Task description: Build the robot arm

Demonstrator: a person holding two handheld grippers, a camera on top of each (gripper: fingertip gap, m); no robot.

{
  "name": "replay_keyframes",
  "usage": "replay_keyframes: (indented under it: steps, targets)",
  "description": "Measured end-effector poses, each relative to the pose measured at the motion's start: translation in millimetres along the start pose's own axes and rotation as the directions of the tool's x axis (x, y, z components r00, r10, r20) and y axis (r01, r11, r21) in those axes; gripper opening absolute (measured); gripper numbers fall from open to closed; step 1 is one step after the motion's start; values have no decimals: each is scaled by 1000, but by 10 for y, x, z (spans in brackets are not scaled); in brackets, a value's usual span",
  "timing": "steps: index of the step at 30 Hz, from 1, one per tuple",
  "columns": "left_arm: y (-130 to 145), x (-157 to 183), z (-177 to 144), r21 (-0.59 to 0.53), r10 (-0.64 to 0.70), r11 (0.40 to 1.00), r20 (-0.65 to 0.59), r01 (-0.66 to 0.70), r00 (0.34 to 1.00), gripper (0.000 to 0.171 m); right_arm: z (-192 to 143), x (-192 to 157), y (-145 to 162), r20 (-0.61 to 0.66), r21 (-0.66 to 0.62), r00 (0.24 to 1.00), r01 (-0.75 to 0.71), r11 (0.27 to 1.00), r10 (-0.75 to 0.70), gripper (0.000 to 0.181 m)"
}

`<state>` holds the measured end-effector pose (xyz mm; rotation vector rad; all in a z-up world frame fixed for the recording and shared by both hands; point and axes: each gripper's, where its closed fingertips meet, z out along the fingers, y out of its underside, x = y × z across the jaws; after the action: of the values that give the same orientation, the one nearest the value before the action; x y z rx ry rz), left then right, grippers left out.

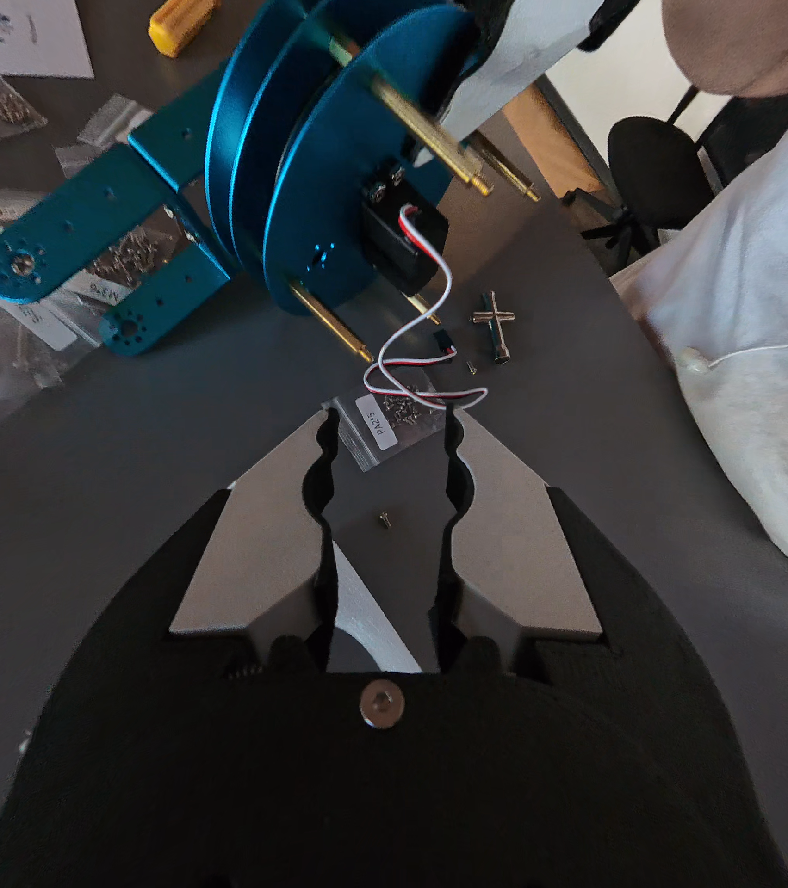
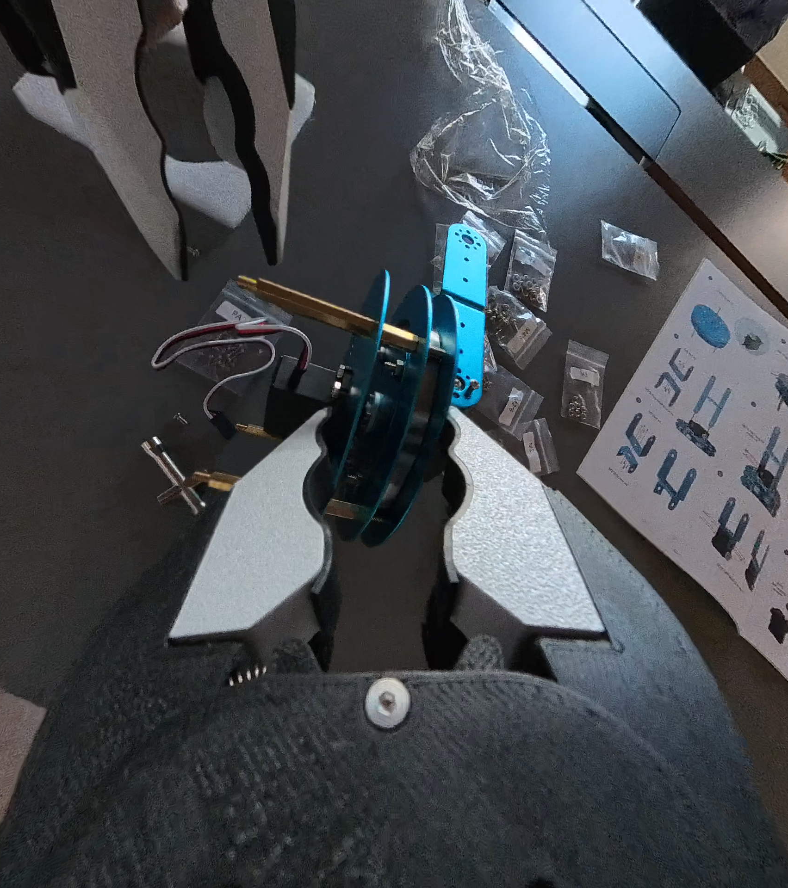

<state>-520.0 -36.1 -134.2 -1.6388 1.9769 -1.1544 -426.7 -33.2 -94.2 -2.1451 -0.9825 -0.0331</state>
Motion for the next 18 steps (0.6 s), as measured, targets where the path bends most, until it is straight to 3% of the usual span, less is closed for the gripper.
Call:
replay_keyframes:
  steps: [4, 10, 16, 18]
  targets:
    - [-24, 41, -59, 59, -63, 996, 25, 61, 998, 41, 46, -23, 37, 43, -45, 998, 55, 997, -53, 41]
    - [-223, 121, -196, 175, -118, 980, 143, 92, 983, 42, -3, -58, -6, 141, 13, 989, -43, 999, 40, 41]
    - [-438, 63, -88, 205, -148, 974, 230, 101, 962, 46, -39, -81, -32, 241, 108, 969, -80, 991, 52, 41]
    - [-488, -4, -77, 218, -167, 970, 261, 110, 951, 48, -57, -79, -20, 232, 127, 973, -25, 992, -6, 39]
